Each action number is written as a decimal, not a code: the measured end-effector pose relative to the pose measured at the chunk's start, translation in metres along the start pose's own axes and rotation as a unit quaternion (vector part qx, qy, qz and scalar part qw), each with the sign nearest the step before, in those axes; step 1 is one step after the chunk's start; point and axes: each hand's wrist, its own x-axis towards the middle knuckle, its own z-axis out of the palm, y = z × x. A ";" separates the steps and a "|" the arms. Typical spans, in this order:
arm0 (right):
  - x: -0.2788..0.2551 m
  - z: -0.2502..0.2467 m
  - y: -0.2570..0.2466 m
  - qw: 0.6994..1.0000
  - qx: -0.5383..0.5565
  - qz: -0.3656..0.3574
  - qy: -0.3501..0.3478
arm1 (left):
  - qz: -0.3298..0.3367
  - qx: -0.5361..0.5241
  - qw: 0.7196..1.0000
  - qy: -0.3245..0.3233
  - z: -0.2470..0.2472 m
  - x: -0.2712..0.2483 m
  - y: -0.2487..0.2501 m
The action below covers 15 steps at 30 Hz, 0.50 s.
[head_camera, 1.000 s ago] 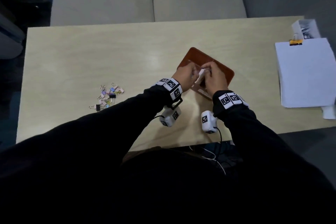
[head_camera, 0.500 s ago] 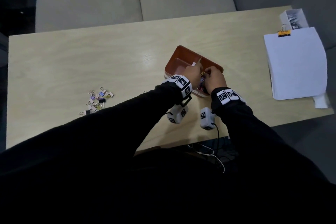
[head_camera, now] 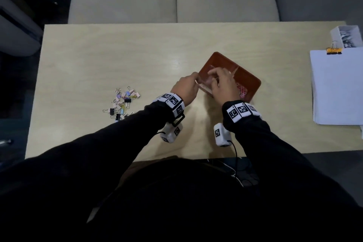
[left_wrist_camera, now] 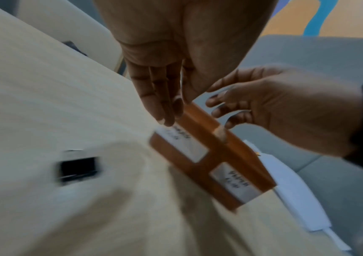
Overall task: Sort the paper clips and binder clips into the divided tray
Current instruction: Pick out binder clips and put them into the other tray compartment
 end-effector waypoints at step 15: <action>0.001 0.123 -0.084 0.959 -0.076 -0.097 -0.257 | -0.170 0.096 0.978 0.077 -0.059 -0.060 -0.174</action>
